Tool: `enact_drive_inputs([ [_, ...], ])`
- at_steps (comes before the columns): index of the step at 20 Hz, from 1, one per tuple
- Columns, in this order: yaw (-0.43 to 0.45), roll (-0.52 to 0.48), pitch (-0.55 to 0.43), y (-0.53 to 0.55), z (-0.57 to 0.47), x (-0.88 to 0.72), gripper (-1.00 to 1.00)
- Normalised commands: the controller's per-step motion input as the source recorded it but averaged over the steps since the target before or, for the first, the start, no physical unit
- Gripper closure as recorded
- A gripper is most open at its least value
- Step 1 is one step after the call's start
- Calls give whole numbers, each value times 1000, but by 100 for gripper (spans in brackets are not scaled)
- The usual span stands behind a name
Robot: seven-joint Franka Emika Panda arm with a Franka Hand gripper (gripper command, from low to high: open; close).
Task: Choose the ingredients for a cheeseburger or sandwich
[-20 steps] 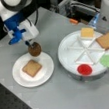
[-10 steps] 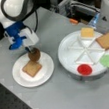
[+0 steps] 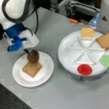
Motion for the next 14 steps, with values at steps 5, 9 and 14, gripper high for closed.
enact_drive_inputs([
  [5, 245, -35, 18, -220, -33, 403, 100],
  [9, 281, -1, 21, -317, -66, 396, 100],
  [14, 300, 46, 19, -345, -70, 372, 100],
])
